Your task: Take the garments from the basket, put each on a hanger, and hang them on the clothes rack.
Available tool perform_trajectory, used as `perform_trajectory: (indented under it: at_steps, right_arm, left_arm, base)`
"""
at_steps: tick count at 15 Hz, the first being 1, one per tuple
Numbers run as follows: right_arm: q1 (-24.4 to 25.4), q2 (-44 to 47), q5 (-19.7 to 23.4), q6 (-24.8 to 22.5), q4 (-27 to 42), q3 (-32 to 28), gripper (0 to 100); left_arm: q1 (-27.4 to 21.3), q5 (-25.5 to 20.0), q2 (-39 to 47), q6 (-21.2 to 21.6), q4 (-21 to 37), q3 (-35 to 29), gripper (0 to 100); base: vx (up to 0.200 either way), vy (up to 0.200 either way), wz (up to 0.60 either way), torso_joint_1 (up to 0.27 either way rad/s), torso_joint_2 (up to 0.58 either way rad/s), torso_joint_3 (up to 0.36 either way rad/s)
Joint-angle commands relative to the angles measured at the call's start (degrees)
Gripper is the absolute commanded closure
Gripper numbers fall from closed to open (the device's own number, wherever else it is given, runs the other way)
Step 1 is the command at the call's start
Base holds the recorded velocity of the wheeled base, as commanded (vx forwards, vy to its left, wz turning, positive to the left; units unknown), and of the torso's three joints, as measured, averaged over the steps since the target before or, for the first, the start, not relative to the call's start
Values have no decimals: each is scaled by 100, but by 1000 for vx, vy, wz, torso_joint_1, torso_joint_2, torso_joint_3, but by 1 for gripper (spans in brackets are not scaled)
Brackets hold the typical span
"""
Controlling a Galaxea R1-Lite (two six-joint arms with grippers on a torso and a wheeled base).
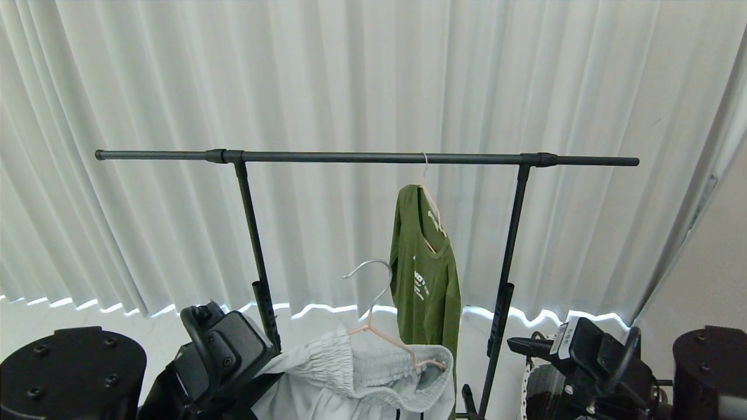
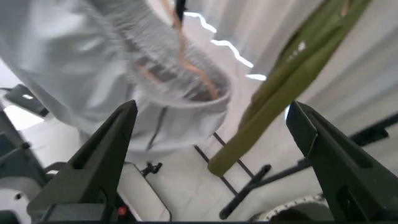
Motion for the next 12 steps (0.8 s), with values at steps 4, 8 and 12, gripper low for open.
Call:
perform_trajectory:
  at_steps: [4, 8, 12]
  right_arm:
    - [33, -39, 699, -320, 587, -427, 0]
    - [33, 14, 1437, -742, 1413, -884, 0]
    - [-116, 199, 1639, -927, 1624, -1087, 0]
  left_arm:
    - [-312, -777, -206, 93, -342, 218, 100]
    - [-409, -1374, -302, 93, -676, 236, 100]
    - [-470, -1656, -329, 506, -702, 271, 100]
  base:
    - [0, 0, 0, 0, 0, 0]
    - [0, 0, 0, 0, 0, 0]
    - [0, 0, 0, 0, 0, 0]
